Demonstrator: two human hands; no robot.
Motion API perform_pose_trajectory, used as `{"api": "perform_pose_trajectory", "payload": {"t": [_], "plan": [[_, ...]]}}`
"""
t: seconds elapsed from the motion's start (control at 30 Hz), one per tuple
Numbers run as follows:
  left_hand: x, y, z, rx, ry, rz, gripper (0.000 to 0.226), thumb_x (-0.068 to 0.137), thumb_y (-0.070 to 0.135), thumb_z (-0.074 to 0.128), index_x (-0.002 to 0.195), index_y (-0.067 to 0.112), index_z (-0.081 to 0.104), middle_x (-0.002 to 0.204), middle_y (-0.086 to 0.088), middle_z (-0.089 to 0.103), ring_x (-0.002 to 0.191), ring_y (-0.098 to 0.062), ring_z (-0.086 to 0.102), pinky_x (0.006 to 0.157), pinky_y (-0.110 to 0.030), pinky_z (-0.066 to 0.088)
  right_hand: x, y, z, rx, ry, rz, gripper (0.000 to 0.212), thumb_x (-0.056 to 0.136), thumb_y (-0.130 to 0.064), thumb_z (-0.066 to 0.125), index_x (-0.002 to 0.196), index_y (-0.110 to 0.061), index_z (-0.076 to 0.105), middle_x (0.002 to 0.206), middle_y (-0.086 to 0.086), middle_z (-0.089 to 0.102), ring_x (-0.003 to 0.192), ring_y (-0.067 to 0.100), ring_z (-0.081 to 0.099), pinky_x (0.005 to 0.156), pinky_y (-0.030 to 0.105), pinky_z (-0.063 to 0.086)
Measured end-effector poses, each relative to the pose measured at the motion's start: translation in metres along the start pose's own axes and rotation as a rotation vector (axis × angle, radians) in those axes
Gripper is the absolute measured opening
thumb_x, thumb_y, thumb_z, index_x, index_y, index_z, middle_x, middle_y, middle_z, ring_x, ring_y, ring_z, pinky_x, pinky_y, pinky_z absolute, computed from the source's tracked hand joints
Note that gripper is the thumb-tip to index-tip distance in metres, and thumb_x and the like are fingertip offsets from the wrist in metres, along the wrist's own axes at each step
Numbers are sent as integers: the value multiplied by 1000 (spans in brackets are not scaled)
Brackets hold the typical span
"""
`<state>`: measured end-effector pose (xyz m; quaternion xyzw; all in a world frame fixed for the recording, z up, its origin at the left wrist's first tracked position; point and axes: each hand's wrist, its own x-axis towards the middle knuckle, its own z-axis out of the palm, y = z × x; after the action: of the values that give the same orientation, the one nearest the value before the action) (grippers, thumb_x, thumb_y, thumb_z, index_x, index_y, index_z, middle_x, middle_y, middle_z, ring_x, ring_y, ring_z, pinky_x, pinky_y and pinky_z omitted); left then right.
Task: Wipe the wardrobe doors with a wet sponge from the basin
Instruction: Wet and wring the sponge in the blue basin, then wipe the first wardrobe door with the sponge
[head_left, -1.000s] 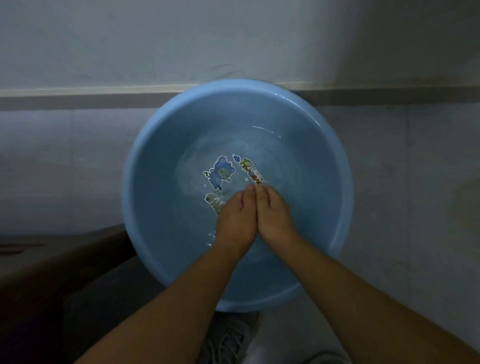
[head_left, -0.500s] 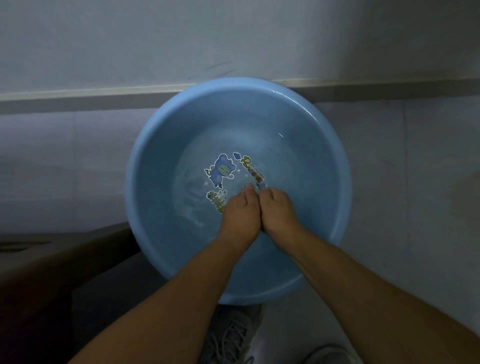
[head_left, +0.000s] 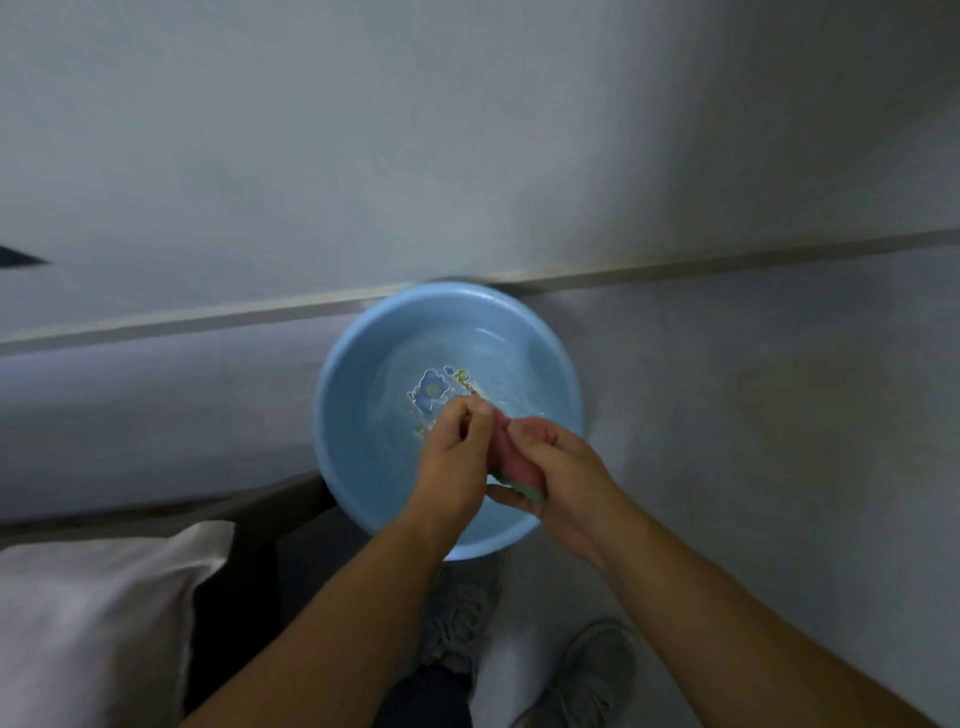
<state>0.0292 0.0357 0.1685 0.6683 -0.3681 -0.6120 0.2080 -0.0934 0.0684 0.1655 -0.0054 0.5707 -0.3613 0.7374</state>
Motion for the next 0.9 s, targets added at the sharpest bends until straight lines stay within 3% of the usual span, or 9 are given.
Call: {"api": "perform_pose_trajectory", "payload": {"t": [0.13, 0.27, 0.37, 0.47, 0.6, 0.73, 0.83, 0.9], "plan": [[-48, 70, 0, 116, -113, 61, 20, 102, 15, 56, 86, 12, 67, 75, 5, 66, 76, -11, 61, 74, -27, 52, -80, -50, 6, 236, 44, -115, 29, 101, -10, 59, 125, 6, 58, 114, 29, 70, 105, 40, 72, 77, 41, 62], [-101, 151, 15, 329, -262, 65, 25, 101, 19, 59, 81, 28, 72, 75, 10, 73, 76, -4, 67, 78, -31, 52, -176, -106, 8, 365, 126, -229, 20, 99, -4, 60, 117, 5, 62, 103, 43, 57, 105, 46, 65, 78, 39, 62], [-144, 219, 35, 403, -343, 94, 16, 99, 26, 62, 86, 30, 72, 77, 4, 75, 81, -14, 72, 84, -41, 55, -253, -144, 0, 337, 249, -334, 19, 100, -8, 59, 112, 5, 63, 95, 37, 64, 103, 44, 69, 82, 39, 62], [-194, 288, 52, 472, -418, 176, 13, 100, 25, 60, 90, 28, 67, 79, 1, 75, 85, -19, 72, 88, -43, 54, -337, -173, -14, 51, 445, -488, 23, 105, -14, 53, 107, 8, 62, 95, 22, 76, 96, 38, 75, 86, 41, 62], [-260, 367, 70, 592, -542, 336, 15, 101, 22, 59, 90, 26, 67, 83, -3, 74, 87, -23, 71, 81, -36, 51, -448, -197, -38, -327, 758, -627, 16, 107, -18, 49, 95, -20, 60, 83, -11, 77, 78, 15, 76, 75, 38, 63], [-302, 417, 104, 764, -681, 486, 12, 102, 29, 56, 96, 27, 66, 91, -1, 74, 90, -23, 71, 88, -39, 53, -537, -201, -63, -395, 983, -690, 20, 107, -20, 49, 89, -25, 57, 79, -27, 72, 73, -1, 71, 69, 24, 57], [-331, 443, 151, 882, -781, 652, 8, 102, 34, 56, 104, 32, 64, 102, 5, 71, 99, -17, 67, 87, -30, 50, -592, -199, -91, -251, 1091, -733, 19, 104, -19, 56, 87, -17, 64, 80, -18, 76, 76, 1, 72, 76, 30, 59], [-356, 456, 191, 950, -856, 767, 26, 104, 40, 52, 125, 29, 61, 119, 7, 66, 108, -14, 63, 91, -26, 45, -624, -199, -115, -102, 1150, -768, 17, 100, -17, 62, 85, -11, 68, 81, -8, 78, 82, 10, 75, 85, 38, 59]]}}
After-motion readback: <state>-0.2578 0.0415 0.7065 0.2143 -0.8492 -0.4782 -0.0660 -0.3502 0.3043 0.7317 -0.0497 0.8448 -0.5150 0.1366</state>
